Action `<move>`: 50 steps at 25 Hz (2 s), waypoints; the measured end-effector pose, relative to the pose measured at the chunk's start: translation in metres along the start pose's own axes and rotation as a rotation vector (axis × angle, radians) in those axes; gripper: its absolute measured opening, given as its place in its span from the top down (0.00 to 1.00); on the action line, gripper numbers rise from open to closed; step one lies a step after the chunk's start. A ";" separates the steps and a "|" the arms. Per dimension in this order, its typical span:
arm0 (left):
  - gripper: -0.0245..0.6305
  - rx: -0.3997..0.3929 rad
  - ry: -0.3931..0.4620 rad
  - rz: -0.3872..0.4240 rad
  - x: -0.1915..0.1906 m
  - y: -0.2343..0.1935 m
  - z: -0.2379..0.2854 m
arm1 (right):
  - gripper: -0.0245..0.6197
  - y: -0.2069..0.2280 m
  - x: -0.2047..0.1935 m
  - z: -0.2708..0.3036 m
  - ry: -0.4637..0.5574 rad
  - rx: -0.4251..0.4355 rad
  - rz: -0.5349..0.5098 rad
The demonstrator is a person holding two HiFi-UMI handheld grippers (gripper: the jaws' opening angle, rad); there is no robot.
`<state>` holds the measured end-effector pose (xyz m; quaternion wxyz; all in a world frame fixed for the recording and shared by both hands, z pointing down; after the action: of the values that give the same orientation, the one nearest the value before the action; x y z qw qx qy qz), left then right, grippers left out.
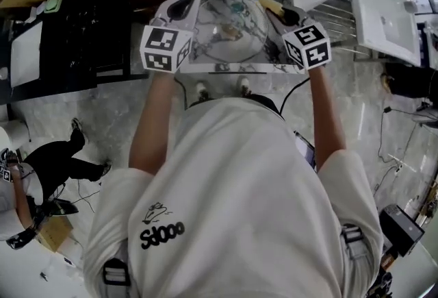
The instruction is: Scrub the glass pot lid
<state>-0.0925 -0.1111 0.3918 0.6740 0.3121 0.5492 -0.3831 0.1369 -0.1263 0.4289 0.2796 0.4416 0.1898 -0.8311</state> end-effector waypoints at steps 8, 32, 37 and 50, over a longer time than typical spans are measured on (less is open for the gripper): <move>0.95 -0.041 0.095 0.089 0.065 0.009 0.006 | 0.88 0.019 0.058 -0.066 0.173 -0.143 0.017; 0.95 -0.102 0.350 0.251 0.199 0.034 -0.020 | 0.89 0.016 0.181 -0.159 0.490 -0.260 -0.070; 0.95 -0.115 0.327 0.281 0.196 0.038 -0.016 | 0.90 0.017 0.179 -0.153 0.485 -0.261 -0.071; 0.95 -0.172 0.304 0.281 0.188 0.043 -0.009 | 0.90 0.017 0.176 -0.142 0.455 -0.241 -0.066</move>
<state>-0.0406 -0.1146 0.2059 0.6544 0.3808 0.6263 -0.1857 0.1569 -0.1123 0.2037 0.2527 0.5744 0.3597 -0.6905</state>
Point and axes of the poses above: the fingertips, and each gripper's own axes: z forward along the fingers, y to its right, x out of its top, the point moved 5 cm from there along -z, backward along the fingers, and after that the axes turned 2 degrees about y, right-handed, at the moved point
